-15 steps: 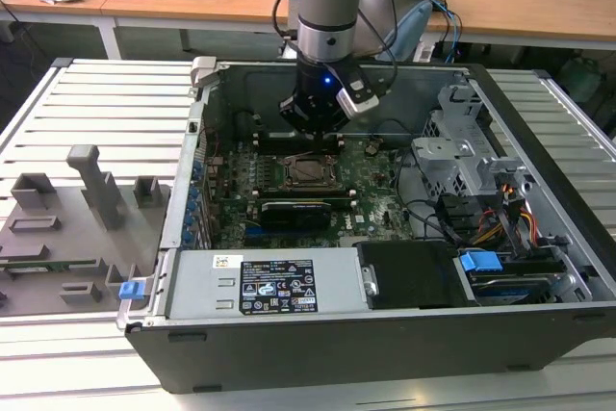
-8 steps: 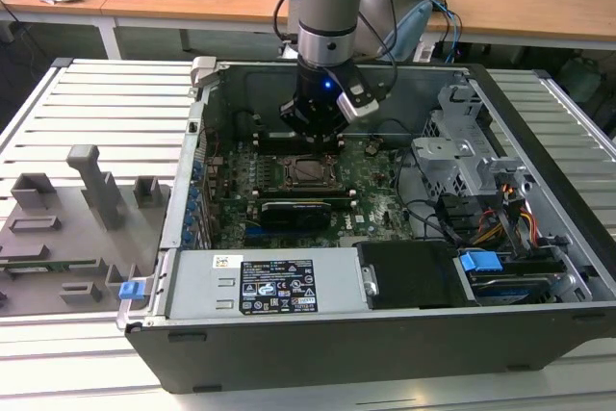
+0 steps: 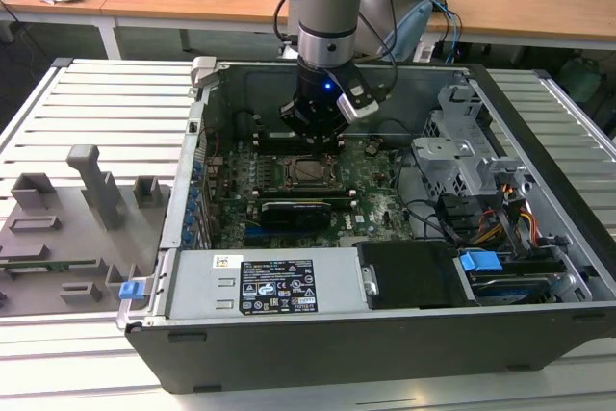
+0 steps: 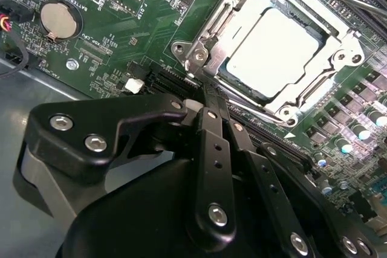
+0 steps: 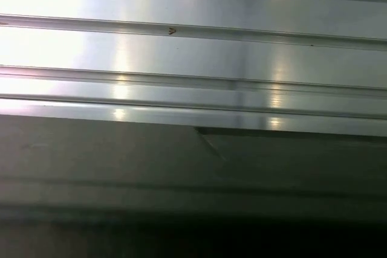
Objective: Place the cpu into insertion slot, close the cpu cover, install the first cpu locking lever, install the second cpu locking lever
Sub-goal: 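Install the first cpu locking lever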
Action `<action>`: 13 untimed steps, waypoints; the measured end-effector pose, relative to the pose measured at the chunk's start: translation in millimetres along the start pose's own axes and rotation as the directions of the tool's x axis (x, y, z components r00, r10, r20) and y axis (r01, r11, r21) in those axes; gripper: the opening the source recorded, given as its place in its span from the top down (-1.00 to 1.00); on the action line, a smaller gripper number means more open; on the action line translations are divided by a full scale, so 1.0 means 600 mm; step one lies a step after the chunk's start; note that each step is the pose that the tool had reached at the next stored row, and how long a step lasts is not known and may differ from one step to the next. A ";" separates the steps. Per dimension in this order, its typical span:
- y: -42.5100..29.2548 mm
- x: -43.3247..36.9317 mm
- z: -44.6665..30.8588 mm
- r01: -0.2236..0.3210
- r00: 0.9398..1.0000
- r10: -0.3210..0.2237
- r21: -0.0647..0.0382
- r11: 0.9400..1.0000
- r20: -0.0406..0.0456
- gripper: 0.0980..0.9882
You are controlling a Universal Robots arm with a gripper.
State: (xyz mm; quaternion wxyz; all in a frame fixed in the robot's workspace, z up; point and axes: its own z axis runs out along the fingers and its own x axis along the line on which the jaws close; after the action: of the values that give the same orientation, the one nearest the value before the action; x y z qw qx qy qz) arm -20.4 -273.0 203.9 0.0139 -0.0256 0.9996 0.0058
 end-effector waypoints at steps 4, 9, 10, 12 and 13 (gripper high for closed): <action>0.000 0.000 -0.002 0.000 1.000 0.000 0.001 1.000 0.000 0.98; 0.000 0.000 0.000 0.000 1.000 0.000 0.017 1.000 -0.001 0.98; 0.000 0.000 0.001 0.001 1.000 -0.001 0.019 1.000 -0.001 0.98; 0.000 0.000 0.003 0.001 1.000 -0.001 0.022 1.000 -0.001 0.98; 0.000 0.000 0.003 0.001 1.000 -0.001 0.024 1.000 -0.001 0.98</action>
State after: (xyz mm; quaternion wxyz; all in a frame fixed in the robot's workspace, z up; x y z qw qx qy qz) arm -20.2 -272.7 201.9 0.0136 -0.0258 0.9996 -0.0060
